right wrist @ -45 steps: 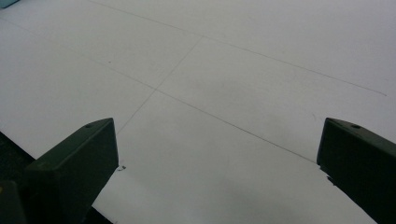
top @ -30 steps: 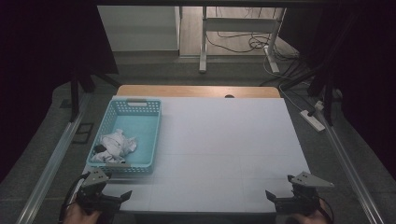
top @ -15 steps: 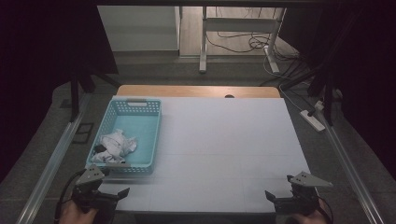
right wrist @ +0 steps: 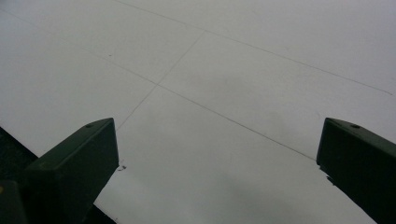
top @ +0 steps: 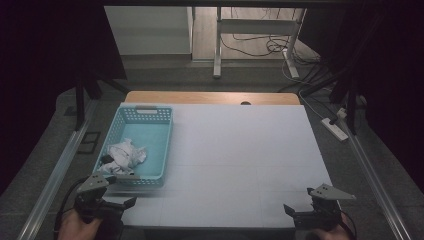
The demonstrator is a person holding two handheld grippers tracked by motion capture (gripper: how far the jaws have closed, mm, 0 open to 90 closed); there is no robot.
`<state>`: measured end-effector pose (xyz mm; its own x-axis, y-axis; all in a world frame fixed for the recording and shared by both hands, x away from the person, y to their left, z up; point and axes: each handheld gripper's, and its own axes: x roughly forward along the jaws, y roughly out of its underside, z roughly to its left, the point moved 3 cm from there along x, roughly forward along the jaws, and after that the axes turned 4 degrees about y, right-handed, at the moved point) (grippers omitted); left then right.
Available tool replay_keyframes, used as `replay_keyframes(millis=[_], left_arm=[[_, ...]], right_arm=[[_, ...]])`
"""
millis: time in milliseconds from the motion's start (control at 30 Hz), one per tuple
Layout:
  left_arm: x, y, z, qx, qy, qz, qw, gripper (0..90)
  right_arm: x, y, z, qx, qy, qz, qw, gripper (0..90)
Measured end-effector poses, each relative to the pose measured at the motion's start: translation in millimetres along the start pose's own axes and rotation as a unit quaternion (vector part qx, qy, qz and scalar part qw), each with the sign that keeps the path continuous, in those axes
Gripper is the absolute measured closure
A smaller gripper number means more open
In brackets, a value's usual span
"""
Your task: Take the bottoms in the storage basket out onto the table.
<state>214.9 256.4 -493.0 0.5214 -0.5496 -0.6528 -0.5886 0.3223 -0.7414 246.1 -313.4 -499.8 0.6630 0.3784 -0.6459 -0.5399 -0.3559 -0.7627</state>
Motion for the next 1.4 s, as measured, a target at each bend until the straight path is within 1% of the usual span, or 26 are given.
replay_keyframes(millis=[67,167,267,400,733,900,1033,1067,1133,1233,1300,1400], left_arm=[[-0.4,-1.7,1.0,-0.005,-0.003,-0.002,1.0000,0.0],[-0.8,-4.3,2.4,-0.005,-0.009,-0.007,0.9999,0.0],[0.0,-5.8,4.3,-0.007,-0.011,-0.006,0.9999,0.0],[0.1,-8.2,7.1,-0.012,-0.005,-0.007,0.9999,0.0],[2.4,-17.3,11.7,0.004,-0.013,0.003,0.9999,0.0],[4.5,-21.4,17.0,-0.003,-0.007,0.006,1.0000,0.0],[6.6,-24.4,21.5,-0.010,-0.003,0.009,0.9999,0.0],[7.1,-25.2,22.5,-0.012,-0.002,0.007,0.9999,0.0],[7.9,-26.7,24.8,-0.010,-0.003,0.006,0.9999,0.0],[9.8,-28.7,27.6,0.000,-0.013,0.011,0.9999,0.0],[11.5,-30.5,28.6,0.007,-0.010,0.007,0.9999,0.0],[14.4,-33.1,31.1,0.001,-0.013,0.012,0.9998,0.0]], right_arm=[[0.0,0.0,0.0,0.000,0.000,0.000,1.0000,0.0],[0.0,0.0,-0.1,0.000,0.000,0.000,1.0000,0.0],[0.0,0.0,0.0,-0.001,0.000,0.000,1.0000,0.0],[-0.3,0.0,-0.2,0.000,0.000,0.000,1.0000,0.0],[-0.5,-0.1,-0.6,0.002,-0.001,-0.001,1.0000,0.0],[-0.4,-0.2,-0.6,0.002,-0.002,0.000,1.0000,0.0],[0.4,-0.3,-0.2,0.000,-0.011,0.003,0.9999,0.0],[0.4,-0.3,0.0,-0.002,-0.012,0.004,0.9999,0.0],[0.5,-0.3,0.3,-0.004,-0.017,0.005,0.9998,0.0],[0.4,-0.4,0.3,-0.004,-0.019,0.006,0.9998,0.0],[0.5,-0.3,0.0,-0.002,-0.021,0.005,0.9998,0.0],[0.2,-0.4,-0.5,0.000,-0.021,0.004,0.9998,0.0]])
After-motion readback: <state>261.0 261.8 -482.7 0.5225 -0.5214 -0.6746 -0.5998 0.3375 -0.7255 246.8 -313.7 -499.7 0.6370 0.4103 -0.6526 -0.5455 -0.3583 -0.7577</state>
